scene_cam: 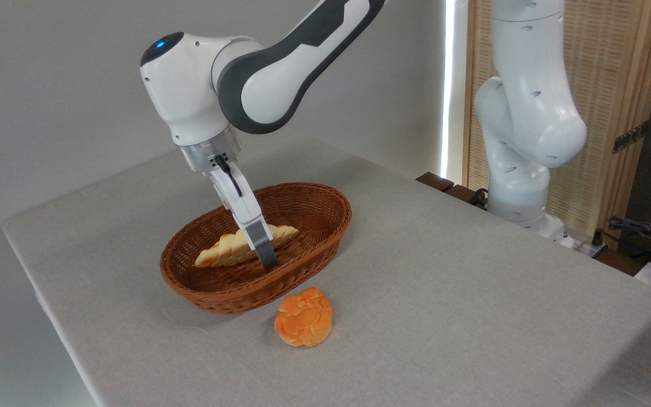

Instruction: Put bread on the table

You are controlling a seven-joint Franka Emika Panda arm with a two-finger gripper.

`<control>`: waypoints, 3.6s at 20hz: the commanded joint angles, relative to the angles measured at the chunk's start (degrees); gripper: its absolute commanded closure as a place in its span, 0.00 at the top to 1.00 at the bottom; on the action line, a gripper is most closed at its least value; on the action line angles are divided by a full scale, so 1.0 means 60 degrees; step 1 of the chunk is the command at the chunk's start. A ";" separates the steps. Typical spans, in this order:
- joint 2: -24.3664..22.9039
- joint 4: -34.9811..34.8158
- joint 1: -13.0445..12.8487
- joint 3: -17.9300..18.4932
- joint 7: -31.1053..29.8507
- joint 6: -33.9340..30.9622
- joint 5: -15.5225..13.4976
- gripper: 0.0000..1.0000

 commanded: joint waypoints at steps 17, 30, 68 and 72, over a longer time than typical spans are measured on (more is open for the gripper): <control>0.0144 0.0242 -0.0100 0.0044 -0.0168 0.0003 -0.0023 0.21; -0.0455 0.0301 -0.0042 0.0146 -0.0153 -0.0100 -0.0082 0.22; -0.1716 0.1559 -0.0100 0.2682 0.0376 -0.1477 0.0167 1.00; -0.1687 0.1693 -0.0100 0.2343 -0.0461 -0.1375 0.0211 1.00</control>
